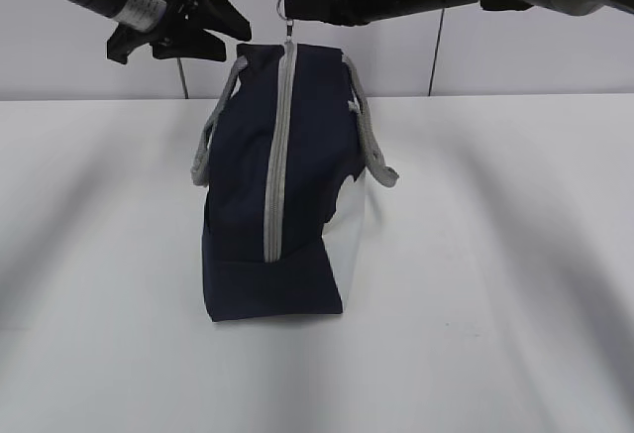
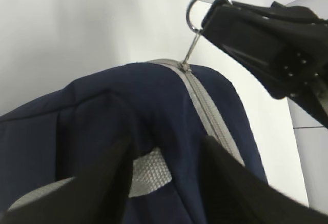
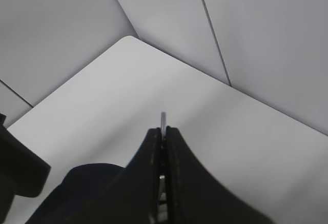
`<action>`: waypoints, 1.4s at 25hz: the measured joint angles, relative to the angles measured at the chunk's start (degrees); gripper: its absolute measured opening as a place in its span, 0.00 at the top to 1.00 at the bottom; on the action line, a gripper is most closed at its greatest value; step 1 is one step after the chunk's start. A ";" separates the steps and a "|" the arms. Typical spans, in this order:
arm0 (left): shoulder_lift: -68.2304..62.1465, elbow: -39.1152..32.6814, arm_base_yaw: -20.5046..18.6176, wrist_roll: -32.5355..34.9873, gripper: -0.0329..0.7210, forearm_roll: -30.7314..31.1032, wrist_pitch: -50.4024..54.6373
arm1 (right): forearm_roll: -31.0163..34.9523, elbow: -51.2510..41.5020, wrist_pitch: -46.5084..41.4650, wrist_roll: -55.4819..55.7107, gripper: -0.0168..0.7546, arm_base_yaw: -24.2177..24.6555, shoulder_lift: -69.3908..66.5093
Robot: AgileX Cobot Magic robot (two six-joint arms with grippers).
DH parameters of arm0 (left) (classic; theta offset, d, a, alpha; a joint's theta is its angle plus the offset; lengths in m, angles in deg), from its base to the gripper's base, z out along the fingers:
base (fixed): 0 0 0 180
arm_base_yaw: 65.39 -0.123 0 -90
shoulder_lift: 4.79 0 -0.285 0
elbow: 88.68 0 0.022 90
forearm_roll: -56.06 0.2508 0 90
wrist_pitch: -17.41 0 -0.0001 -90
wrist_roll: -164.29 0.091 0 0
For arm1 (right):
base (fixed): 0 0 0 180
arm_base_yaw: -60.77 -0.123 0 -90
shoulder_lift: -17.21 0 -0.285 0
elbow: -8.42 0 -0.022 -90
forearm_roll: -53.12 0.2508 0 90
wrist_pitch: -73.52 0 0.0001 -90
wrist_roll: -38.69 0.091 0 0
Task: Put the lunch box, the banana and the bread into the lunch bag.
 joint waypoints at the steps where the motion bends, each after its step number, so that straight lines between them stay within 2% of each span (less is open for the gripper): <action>1: -0.46 0.00 0.00 -0.04 0.54 -0.26 -0.37 | 0.00 0.00 0.00 0.00 1.00 0.00 0.00; 7: -2.13 0.00 0.00 -0.07 0.54 -2.99 -1.43 | 0.00 0.00 0.00 0.00 1.00 0.00 0.00; 28: -3.79 0.00 1.33 -0.07 0.50 -3.29 -4.50 | 0.00 0.00 0.03 0.11 1.00 0.00 0.00; 35: -3.79 0.00 1.33 -0.07 0.71 -3.29 -4.36 | 0.00 0.00 0.03 0.11 1.00 0.00 0.00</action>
